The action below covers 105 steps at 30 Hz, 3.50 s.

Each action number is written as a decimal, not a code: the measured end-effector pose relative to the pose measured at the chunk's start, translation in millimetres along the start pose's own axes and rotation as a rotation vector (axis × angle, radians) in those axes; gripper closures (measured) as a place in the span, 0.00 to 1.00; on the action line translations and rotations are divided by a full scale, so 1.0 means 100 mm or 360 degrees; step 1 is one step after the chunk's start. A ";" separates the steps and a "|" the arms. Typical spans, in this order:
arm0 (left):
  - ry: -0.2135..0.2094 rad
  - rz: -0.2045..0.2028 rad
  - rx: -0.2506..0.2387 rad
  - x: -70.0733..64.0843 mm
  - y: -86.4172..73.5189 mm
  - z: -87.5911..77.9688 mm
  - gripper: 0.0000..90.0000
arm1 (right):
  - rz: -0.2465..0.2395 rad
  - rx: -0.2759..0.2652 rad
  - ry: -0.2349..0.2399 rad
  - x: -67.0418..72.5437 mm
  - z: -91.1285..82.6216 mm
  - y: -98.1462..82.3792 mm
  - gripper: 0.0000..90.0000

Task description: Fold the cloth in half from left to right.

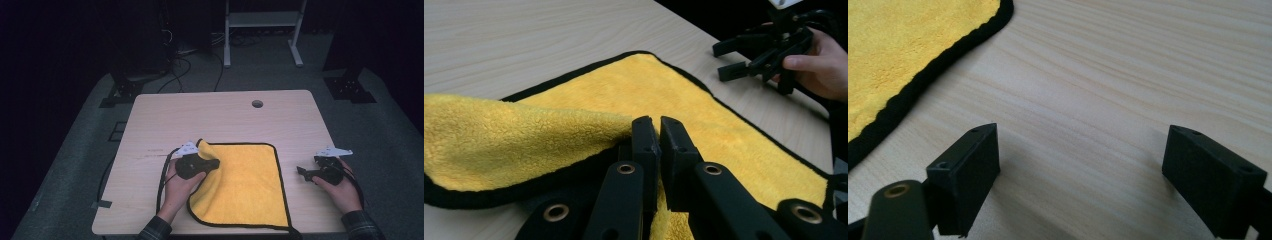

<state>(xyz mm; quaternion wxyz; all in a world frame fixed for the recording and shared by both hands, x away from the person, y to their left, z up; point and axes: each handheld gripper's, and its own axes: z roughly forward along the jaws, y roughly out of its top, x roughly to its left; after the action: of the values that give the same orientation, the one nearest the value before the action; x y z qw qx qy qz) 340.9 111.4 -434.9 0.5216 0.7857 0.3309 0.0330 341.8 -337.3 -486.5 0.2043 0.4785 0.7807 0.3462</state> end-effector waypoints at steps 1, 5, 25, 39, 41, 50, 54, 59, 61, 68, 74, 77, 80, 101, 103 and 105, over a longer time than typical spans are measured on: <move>-0.0010 0.0008 0.0001 -0.01 0.01 0.03 0.95 | 0.0000 0.0000 0.0000 0.00 0.00 0.00 0.16; -0.0048 0.0009 0.0009 -0.06 0.06 0.14 0.95 | 0.0000 0.0000 0.0000 0.00 0.00 0.00 0.16; -0.0214 -0.0007 0.0025 -0.32 0.28 0.83 0.95 | 0.0000 0.0000 0.0000 0.00 0.00 0.00 0.16; -0.0284 -0.0017 0.0051 -0.47 0.26 1.26 0.95 | -0.0007 -0.0001 0.0004 0.00 0.00 0.00 0.16; -0.0294 -0.0014 0.0052 -0.50 0.27 1.31 0.95 | -0.0008 -0.0001 0.0007 0.00 0.00 0.00 0.16; -0.0298 -0.0030 0.0087 -0.56 0.25 1.52 0.95 | -0.0009 -0.0001 0.0008 0.00 0.00 0.00 0.16; -0.0295 -0.0040 0.0115 -0.58 0.24 1.63 0.95 | -0.0008 -0.0001 0.0008 0.00 0.00 0.00 0.16; -0.0321 -0.0038 0.0151 -0.63 0.23 1.73 0.91 | -0.0008 -0.0001 0.0008 0.00 0.00 0.00 0.16; -0.0331 -0.0024 0.0150 -0.65 0.24 1.74 0.85 | -0.0009 -0.0001 0.0008 0.00 0.00 0.00 0.16; -0.0261 0.0066 0.0082 -0.61 0.36 1.46 0.73 | -0.0010 -0.0001 0.0010 0.00 0.00 0.00 0.16; -0.0049 0.0131 0.0088 -0.38 0.30 1.09 0.60 | -0.0009 -0.0001 0.0009 0.00 0.00 0.00 0.16; 0.0050 0.0146 0.0121 -0.27 0.23 0.91 0.54 | -0.0010 -0.0002 0.0009 0.00 0.00 0.00 0.16; 0.0136 0.0149 0.0163 -0.17 0.13 0.77 0.51 | -0.0007 0.0000 0.0010 0.00 0.00 0.00 0.16; 0.0304 0.0229 0.0296 -0.16 -0.23 0.69 0.74 | -0.0008 -0.0002 0.0008 0.00 0.00 0.00 0.16; 0.0280 0.0202 0.0288 -0.15 -0.24 0.67 0.80 | -0.0008 -0.0002 0.0007 0.00 0.00 0.00 0.16; 0.0271 0.0196 0.0288 -0.15 -0.25 0.65 0.88 | -0.0008 -0.0002 0.0008 0.00 0.00 0.00 0.16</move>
<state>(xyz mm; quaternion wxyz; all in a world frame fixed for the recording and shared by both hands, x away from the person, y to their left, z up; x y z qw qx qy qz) 343.1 56.7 -481.1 0.4155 0.8428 0.3267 0.1017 342.3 -337.1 -486.6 0.2035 0.4756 0.7822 0.3472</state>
